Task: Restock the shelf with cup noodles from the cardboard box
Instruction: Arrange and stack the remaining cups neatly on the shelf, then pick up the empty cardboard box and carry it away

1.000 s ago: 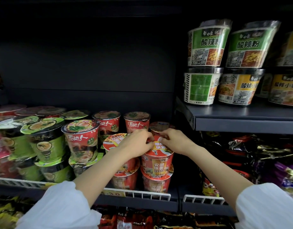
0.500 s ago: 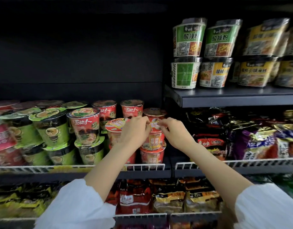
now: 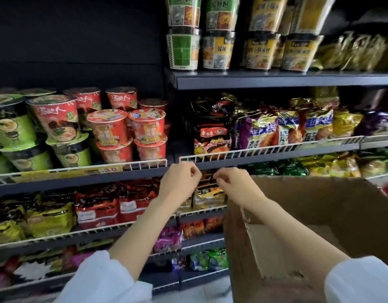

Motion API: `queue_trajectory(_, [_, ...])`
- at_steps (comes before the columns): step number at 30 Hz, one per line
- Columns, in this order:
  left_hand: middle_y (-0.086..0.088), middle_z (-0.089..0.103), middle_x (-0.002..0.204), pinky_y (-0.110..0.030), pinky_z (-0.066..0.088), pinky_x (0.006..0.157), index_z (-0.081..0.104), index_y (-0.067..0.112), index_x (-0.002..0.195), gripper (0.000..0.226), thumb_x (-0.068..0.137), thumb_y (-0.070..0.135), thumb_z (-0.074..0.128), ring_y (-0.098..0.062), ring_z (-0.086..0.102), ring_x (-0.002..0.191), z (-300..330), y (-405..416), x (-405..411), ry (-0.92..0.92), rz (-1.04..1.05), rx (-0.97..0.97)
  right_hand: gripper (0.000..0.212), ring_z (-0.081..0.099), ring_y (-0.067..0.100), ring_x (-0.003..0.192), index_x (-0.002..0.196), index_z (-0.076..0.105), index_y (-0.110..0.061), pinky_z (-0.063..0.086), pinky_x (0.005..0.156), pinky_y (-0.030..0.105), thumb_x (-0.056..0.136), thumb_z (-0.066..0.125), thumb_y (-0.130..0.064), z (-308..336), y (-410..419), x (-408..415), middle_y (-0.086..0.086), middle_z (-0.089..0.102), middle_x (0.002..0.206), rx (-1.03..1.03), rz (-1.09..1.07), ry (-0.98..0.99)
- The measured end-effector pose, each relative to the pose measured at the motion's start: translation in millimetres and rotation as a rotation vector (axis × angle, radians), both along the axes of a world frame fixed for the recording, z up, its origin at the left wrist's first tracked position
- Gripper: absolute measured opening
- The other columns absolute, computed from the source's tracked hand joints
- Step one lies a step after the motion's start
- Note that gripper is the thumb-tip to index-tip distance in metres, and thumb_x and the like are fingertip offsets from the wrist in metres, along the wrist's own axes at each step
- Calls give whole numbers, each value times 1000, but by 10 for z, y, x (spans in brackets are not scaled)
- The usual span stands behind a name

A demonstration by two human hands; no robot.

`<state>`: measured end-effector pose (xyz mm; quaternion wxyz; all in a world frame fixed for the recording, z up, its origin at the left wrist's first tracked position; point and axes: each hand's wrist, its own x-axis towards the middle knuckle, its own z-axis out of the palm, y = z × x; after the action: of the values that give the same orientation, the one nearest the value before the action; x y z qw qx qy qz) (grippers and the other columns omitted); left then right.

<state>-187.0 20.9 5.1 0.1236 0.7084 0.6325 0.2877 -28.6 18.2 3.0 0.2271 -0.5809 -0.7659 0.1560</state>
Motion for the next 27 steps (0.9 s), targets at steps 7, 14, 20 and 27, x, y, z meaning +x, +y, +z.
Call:
queue_trajectory(7, [-7,70,92,-37,52,64,67,12,93,21,95,24,50,-23,64,69,-375,-717,941,-12,-59,-153,26,65,27,95,110,68,-14,50,80,32,94,47,-14,-352,-726,956,9,70,105,-117,-26,-86])
queue_trajectory(14, [-7,62,122,-29,48,82,58,13,124,30,96,12,46,-21,62,101,-693,-1468,1689,-24,-141,-274,31,61,29,105,119,62,-10,47,85,32,92,46,-13,-702,-1377,1655,10,66,115,-226,5,-113])
queue_trajectory(20, [-4,44,136,-34,40,95,37,15,140,53,90,20,55,-23,43,124,-994,-1767,1979,372,-316,-369,40,62,24,99,116,62,-15,52,88,42,83,64,-38,-931,-1590,1948,5,66,111,-384,68,-180])
queue_trajectory(27, [-6,46,124,-38,33,98,48,17,130,42,91,28,58,-26,40,118,-1207,-1922,2055,626,-171,-251,40,56,27,111,127,52,-17,40,98,40,89,56,-4,-1231,-1693,1951,6,62,119,-293,59,-420])
